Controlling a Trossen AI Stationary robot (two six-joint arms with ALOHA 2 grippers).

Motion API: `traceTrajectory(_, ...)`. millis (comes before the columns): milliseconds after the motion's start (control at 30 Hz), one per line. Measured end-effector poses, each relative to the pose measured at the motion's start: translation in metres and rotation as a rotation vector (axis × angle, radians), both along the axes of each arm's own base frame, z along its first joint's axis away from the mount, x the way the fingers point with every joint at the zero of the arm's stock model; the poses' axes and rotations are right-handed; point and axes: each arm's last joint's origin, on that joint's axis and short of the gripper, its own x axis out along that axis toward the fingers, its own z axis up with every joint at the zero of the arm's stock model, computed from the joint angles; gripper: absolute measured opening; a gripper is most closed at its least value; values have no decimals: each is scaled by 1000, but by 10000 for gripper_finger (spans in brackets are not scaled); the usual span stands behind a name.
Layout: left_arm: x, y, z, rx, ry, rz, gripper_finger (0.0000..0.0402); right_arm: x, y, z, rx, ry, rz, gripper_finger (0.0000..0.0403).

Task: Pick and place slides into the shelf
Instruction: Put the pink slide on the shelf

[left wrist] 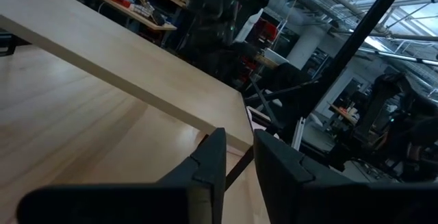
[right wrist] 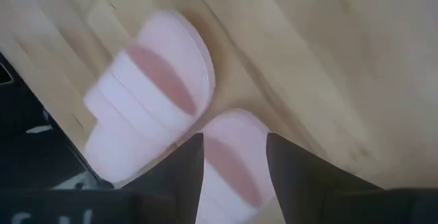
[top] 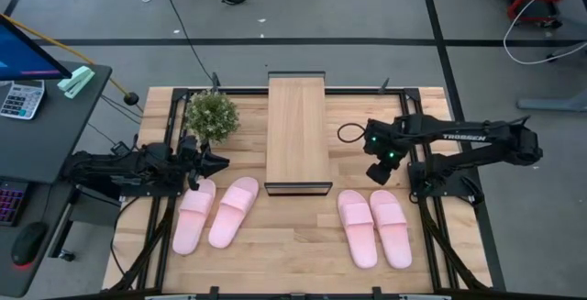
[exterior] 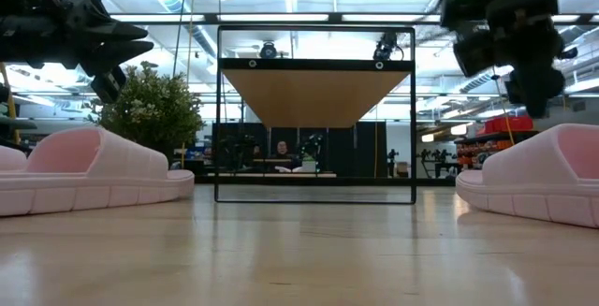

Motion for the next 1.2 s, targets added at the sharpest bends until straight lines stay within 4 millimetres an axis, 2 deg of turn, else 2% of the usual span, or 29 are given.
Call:
traceTrajectory(133,0,0,0,0,0,0,80,-5,2,-17,24,12,-19,165)
traceTrajectory(700,0,0,0,12,1,1,86,-17,6,-54,40,-68,161,164)
traceTrajectory(1067,0,0,0,-24,-1,-1,71,-14,6,-56,56,-91,142,164)
traceTrajectory(1200,0,0,0,-73,-3,-4,76,-7,5,-54,42,-159,140,164)
